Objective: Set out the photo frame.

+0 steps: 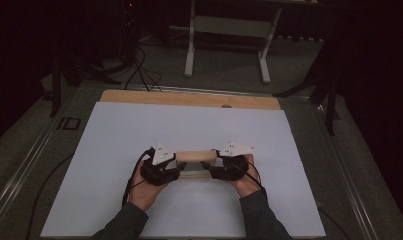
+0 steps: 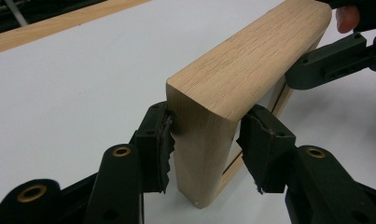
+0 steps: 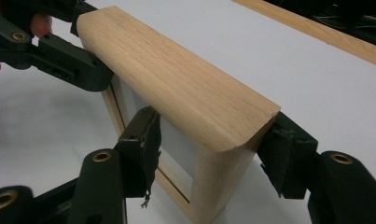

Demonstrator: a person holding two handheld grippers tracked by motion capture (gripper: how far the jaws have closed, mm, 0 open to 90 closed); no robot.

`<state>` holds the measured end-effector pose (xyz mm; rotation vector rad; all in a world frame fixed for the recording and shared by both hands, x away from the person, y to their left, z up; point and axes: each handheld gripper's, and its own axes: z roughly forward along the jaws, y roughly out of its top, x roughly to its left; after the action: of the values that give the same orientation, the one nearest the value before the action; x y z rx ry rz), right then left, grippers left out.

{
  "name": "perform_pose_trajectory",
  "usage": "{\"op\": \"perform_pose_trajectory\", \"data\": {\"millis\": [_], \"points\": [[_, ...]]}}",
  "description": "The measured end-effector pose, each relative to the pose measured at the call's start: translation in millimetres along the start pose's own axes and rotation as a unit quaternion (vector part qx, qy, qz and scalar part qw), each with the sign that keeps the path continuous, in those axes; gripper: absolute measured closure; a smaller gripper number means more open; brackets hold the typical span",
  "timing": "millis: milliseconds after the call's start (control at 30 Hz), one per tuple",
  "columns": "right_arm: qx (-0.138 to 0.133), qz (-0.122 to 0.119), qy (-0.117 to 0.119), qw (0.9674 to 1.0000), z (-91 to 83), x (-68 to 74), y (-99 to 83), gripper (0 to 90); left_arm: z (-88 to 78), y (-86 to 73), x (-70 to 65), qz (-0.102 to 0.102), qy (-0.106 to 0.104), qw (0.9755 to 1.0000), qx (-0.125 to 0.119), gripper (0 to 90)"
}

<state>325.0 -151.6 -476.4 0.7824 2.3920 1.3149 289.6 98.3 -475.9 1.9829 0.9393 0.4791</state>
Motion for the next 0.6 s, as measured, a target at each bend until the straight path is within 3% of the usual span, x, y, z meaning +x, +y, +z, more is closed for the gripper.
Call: {"op": "perform_pose_trajectory", "data": {"millis": [333,600], "points": [[0.002,0.003,-0.012,0.9999,7.2,1.5,4.7,41.5,2.2,4.5,10.8,0.006,-0.004,1.0000,0.006,53.7],[-0.002,0.017,-0.022,0.9996,15.8,-0.7,9.1,41.5,6.7,6.8,21.1,-0.005,0.001,1.0000,0.003,52.4]]}}
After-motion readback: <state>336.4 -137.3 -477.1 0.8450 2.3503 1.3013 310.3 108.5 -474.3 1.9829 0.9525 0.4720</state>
